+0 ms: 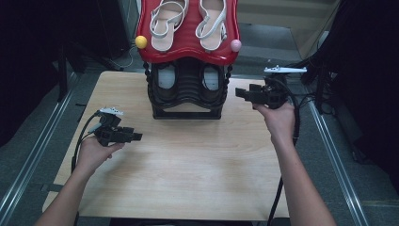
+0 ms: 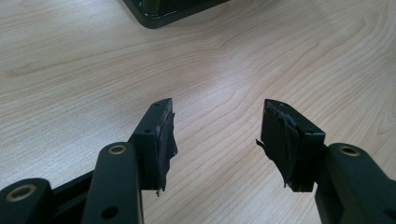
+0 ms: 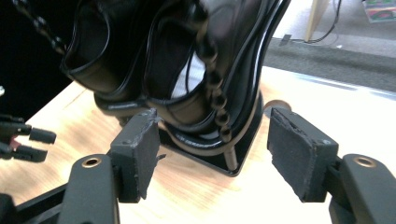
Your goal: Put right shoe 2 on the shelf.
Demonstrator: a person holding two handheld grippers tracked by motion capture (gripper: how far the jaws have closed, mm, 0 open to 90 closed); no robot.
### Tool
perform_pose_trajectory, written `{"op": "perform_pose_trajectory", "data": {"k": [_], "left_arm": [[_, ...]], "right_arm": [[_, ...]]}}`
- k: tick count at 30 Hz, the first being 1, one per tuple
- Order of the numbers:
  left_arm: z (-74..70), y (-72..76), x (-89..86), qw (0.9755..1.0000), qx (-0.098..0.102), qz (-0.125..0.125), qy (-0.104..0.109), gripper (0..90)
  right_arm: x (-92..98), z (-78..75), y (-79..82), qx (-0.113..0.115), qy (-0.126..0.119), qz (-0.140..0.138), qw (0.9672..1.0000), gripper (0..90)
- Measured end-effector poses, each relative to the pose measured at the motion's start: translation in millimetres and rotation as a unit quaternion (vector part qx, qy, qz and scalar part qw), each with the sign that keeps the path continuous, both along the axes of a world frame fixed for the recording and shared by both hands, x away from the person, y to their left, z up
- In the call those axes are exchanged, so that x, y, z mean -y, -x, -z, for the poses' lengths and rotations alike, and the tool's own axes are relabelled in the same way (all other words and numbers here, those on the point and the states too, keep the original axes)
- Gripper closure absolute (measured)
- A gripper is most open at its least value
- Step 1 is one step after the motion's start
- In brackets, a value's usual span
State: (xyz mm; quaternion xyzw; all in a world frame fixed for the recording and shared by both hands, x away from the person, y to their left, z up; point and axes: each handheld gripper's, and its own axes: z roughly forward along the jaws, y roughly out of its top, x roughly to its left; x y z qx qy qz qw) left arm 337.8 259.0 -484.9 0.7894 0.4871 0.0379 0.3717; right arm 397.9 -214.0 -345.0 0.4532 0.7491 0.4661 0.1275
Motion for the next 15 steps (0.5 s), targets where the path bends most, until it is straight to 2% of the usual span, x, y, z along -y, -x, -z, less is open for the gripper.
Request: {"op": "perform_pose_trajectory", "data": {"k": [11,15], "left_arm": [[0.5,-0.1,1.1,1.0,0.002,0.002,-0.001,42.5],[0.5,0.1,1.1,1.0,0.002,0.005,-0.003,42.3]], "right_arm": [[-6.0,29.9,10.1,-0.004,-0.009,-0.01,0.9999,35.3],[-8.3,42.1,14.5,-0.01,-0.014,-0.021,0.9996,38.3]]}}
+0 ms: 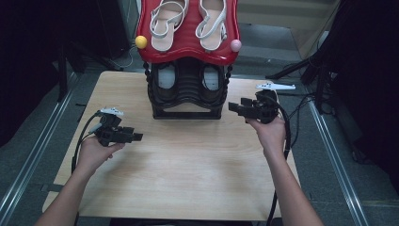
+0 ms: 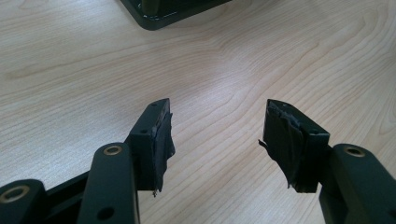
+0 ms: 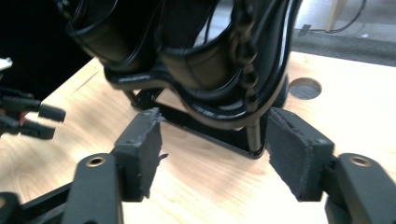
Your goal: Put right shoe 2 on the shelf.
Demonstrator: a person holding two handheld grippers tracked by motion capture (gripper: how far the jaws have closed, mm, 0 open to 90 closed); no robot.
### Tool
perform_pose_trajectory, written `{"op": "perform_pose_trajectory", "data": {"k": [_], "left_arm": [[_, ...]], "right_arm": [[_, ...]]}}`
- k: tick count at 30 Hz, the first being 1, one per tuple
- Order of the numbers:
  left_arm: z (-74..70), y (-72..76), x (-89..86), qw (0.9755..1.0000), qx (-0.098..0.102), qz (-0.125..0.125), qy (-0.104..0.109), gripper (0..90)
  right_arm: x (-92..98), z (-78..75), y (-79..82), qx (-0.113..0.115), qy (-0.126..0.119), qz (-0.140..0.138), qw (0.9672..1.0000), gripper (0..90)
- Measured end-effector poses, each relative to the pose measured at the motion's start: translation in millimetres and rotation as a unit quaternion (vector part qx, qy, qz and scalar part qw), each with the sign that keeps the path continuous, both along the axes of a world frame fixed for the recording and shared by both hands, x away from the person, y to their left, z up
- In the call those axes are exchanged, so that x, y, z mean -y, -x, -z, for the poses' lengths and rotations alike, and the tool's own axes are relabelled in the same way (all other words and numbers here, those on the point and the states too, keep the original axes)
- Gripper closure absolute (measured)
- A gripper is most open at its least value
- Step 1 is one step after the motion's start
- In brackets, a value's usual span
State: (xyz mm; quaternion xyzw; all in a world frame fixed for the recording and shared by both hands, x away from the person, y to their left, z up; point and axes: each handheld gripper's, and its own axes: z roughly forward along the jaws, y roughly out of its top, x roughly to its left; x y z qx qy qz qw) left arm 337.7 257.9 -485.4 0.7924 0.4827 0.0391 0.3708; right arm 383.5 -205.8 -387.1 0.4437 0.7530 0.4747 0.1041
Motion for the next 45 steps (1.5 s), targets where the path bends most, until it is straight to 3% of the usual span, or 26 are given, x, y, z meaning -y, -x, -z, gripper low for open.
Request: {"op": "perform_pose_trajectory", "data": {"k": [4,16,26,29,34,40,45], "left_arm": [[0.2,0.3,1.0,1.0,0.001,0.0,0.001,42.3],[0.6,1.1,6.3,1.0,-0.001,0.008,0.004,42.1],[0.6,3.0,16.3,0.9996,0.004,0.027,0.0,42.2],[0.8,2.9,18.5,0.9995,0.003,0.03,0.005,42.2],[1.7,3.3,24.2,0.9992,0.003,0.039,0.002,41.9],[4.0,3.7,31.6,0.9986,0.0,0.052,-0.005,41.3],[6.3,3.2,35.2,0.9983,-0.002,0.057,-0.012,41.2]], "right_arm": [[-1.3,14.3,5.1,-0.004,-0.01,-0.004,0.9999,38.8],[-17.1,59.1,22.4,-0.021,-0.009,-0.026,0.9994,38.5],[-32.2,86.4,33.6,-0.027,0.0,-0.046,0.9986,38.4],[-36.6,92.6,35.5,-0.037,0.003,-0.05,0.9981,38.3],[-41.1,99.9,40.6,-0.032,-0.008,-0.047,0.9983,38.3],[-46.2,107.4,40.6,-0.043,0.017,-0.056,0.9974,38.2],[-48.3,111.6,38.1,-0.047,0.015,-0.059,0.9971,38.6]]}}
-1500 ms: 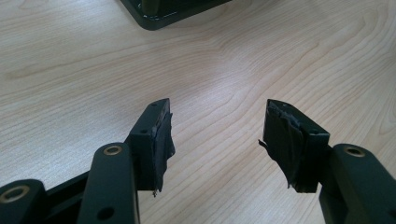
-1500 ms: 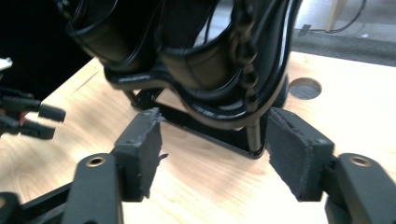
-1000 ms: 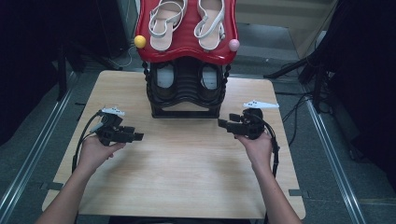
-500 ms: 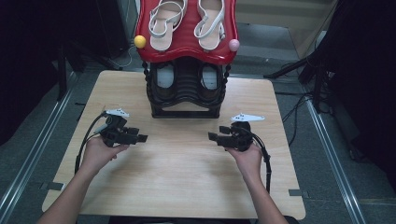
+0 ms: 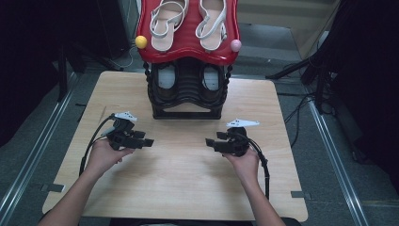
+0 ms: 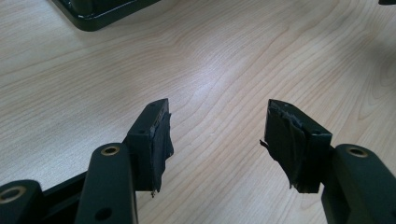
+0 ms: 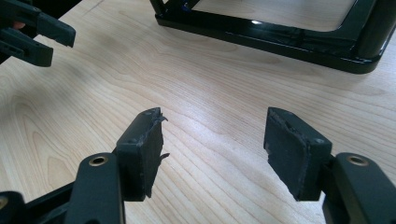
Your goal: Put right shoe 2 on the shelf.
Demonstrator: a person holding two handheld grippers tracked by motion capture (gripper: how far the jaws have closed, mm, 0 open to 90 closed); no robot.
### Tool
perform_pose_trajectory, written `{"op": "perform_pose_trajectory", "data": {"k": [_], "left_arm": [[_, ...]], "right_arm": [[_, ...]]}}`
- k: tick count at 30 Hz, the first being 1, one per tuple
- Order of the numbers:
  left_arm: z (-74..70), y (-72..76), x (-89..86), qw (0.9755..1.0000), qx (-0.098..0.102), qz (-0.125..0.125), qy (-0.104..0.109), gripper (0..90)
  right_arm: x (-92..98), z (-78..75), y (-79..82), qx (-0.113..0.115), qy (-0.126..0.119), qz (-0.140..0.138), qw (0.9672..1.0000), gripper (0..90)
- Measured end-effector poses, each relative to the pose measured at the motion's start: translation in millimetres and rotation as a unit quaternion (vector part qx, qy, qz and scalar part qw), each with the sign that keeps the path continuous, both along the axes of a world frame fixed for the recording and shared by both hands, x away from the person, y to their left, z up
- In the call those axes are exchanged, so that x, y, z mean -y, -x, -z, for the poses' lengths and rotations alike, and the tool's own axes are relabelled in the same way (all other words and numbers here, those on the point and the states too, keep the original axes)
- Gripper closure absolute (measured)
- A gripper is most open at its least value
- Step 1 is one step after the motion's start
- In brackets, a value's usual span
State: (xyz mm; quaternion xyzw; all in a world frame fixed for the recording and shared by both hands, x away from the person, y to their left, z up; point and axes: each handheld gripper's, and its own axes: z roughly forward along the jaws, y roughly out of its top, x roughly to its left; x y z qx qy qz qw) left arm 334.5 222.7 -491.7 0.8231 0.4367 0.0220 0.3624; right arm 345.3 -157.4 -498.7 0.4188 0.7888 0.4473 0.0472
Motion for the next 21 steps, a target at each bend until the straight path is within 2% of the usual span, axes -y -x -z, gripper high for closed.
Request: {"op": "perform_pose_trajectory", "data": {"k": [3,8,14,21], "left_arm": [[1.2,0.6,2.2,1.0,0.001,0.003,-0.005,41.2],[1.8,0.9,4.9,1.0,0.003,0.006,-0.004,41.2],[2.1,2.6,10.0,0.9999,-0.002,0.014,0.003,41.8],[4.6,3.4,14.9,0.9997,-0.005,0.021,-0.008,41.4]], "right_arm": [[-1.2,2.4,-1.5,-0.004,0.0,-0.002,1.0,38.6],[-3.6,4.9,-1.0,-0.003,0.018,-0.011,0.9998,38.6],[-2.5,5.8,-2.1,-0.005,0.019,-0.009,0.9998,38.5],[-3.2,5.3,-1.0,0.001,0.022,-0.013,0.9997,37.5]]}}
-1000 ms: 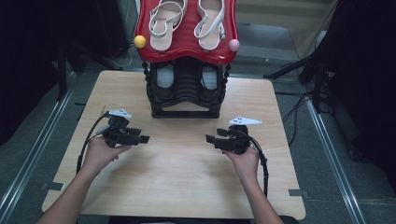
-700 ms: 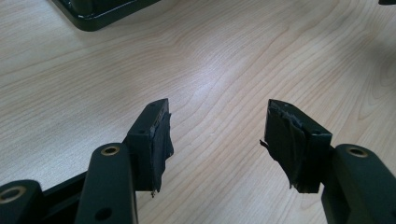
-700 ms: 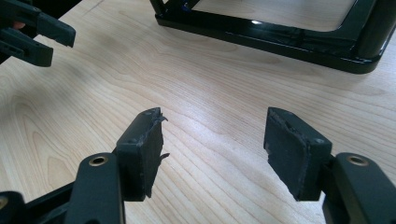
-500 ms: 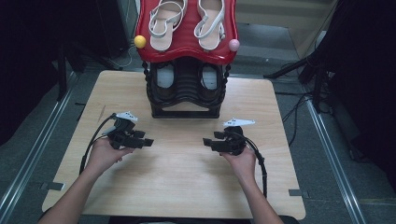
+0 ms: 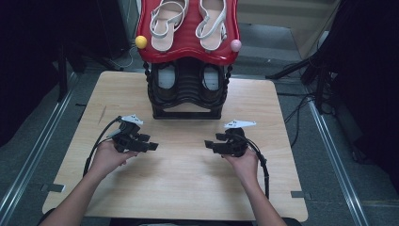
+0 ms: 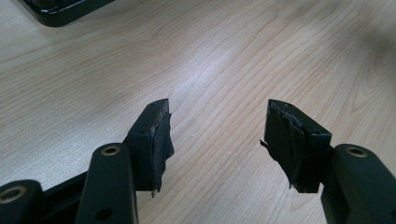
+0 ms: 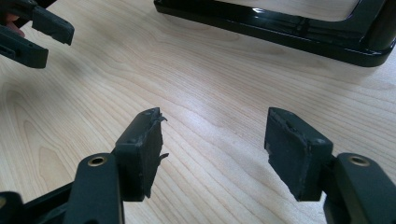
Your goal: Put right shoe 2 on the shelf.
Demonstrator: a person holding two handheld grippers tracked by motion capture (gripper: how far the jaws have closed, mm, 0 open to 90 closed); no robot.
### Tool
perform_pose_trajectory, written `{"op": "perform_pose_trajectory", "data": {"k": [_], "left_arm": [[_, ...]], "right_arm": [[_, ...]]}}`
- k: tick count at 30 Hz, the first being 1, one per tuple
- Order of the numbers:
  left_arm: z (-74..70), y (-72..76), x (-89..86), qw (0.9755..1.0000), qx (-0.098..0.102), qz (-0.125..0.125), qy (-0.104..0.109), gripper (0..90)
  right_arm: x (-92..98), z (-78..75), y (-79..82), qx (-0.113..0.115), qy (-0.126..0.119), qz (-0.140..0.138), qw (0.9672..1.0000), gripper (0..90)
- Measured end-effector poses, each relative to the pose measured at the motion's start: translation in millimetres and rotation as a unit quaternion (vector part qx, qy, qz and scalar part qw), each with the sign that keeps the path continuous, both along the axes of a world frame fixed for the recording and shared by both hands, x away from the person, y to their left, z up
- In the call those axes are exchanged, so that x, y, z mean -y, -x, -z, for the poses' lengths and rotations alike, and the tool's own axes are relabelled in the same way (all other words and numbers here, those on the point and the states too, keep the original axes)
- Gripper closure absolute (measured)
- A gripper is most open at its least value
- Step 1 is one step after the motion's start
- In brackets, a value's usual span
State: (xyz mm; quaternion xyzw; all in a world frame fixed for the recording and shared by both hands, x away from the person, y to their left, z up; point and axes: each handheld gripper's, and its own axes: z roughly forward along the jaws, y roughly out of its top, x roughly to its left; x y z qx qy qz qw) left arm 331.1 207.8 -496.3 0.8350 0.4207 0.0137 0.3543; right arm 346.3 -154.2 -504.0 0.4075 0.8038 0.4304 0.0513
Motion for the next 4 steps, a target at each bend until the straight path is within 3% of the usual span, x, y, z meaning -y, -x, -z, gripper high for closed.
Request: {"op": "perform_pose_trajectory", "data": {"k": [4], "left_arm": [[4.9,-1.1,3.9,0.9999,-0.002,0.005,-0.009,40.2]], "right_arm": [[-5.4,4.3,-0.8,0.012,0.03,0.002,0.9995,32.0]]}}
